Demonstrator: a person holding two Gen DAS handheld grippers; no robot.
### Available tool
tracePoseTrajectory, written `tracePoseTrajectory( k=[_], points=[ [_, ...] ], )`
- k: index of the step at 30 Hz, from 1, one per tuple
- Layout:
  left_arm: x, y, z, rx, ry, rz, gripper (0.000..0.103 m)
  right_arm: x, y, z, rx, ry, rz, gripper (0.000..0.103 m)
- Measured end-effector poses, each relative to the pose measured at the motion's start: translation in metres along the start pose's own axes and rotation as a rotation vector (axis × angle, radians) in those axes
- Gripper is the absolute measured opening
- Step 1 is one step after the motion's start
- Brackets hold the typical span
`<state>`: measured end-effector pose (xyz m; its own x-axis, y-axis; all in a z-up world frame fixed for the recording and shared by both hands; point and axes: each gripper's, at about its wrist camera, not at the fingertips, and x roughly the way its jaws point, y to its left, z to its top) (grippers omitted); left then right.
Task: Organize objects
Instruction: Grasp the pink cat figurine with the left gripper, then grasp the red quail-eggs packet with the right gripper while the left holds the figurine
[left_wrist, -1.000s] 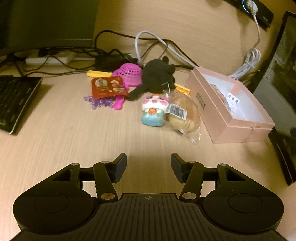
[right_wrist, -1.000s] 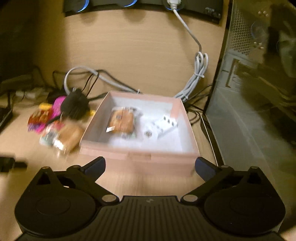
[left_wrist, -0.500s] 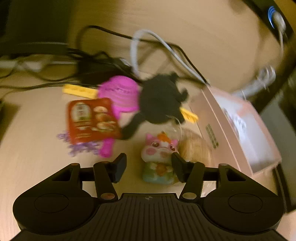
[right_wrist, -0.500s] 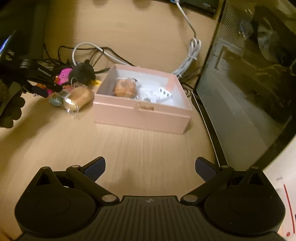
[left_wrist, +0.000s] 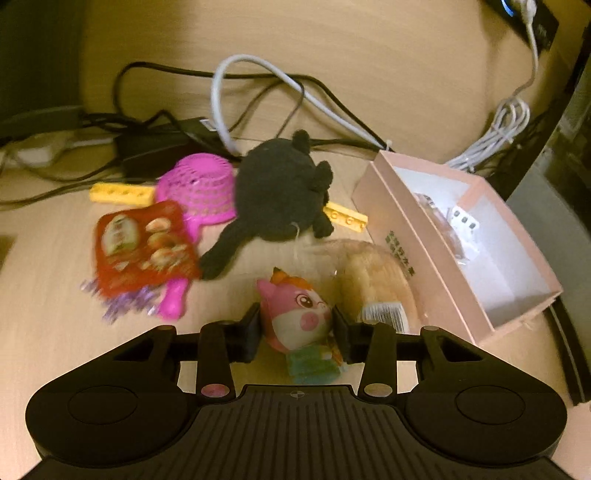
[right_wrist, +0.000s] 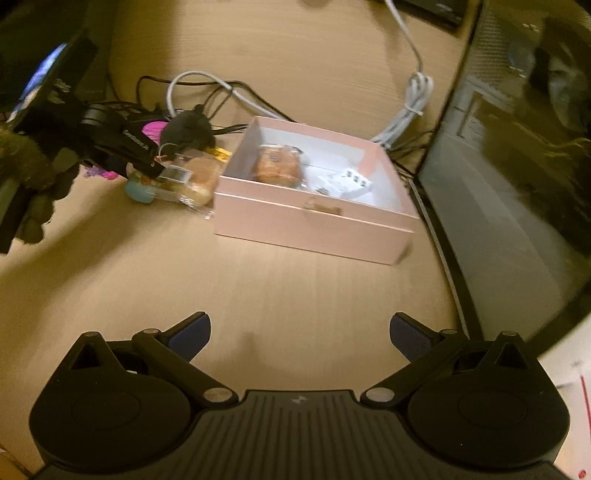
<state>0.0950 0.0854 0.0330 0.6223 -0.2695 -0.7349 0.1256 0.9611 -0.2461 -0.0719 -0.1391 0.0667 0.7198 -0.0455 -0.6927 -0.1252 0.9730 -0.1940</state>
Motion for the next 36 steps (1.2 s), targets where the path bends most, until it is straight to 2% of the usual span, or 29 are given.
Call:
tracePoseTrajectory(
  k=[6, 9, 13, 16, 21, 28, 32, 35, 36],
  points=[
    [-0.059, 0.023, -0.039, -0.065, -0.016, 0.016, 0.043, 0.018, 0.023, 0.036, -0.010, -0.032, 0.108, 0.103],
    [-0.082, 0.042, -0.054, -0.107, 0.008, 0.046, 0.043, 0.027, 0.047, 0.056, -0.068, -0.068, 0.157, 0.103],
    [-0.109, 0.076, -0.070, -0.220, 0.029, 0.051, 0.043, 0.037, 0.085, 0.086, -0.176, -0.140, 0.221, 0.103],
    [-0.130, 0.094, -0.079, -0.249, 0.014, 0.086, 0.043, 0.050, 0.109, 0.110, -0.181, -0.159, 0.271, 0.103],
    [-0.156, 0.119, -0.089, -0.296, -0.026, 0.144, 0.043, 0.074, 0.143, 0.137, -0.159, -0.155, 0.306, 0.103],
    [-0.171, 0.153, -0.101, -0.369, -0.025, 0.149, 0.043, 0.113, 0.192, 0.162, -0.162, -0.093, 0.376, 0.103],
    [-0.176, 0.163, -0.100, -0.350, -0.042, 0.123, 0.043, 0.149, 0.217, 0.181, -0.119, -0.053, 0.344, 0.103],
    [-0.176, 0.165, -0.101, -0.324, -0.049, 0.139, 0.043, 0.179, 0.229, 0.189, -0.088, -0.009, 0.288, 0.103],
    [-0.176, 0.166, -0.102, -0.330, -0.042, 0.145, 0.043, 0.187, 0.230, 0.190, -0.076, 0.021, 0.280, 0.096]
  ],
)
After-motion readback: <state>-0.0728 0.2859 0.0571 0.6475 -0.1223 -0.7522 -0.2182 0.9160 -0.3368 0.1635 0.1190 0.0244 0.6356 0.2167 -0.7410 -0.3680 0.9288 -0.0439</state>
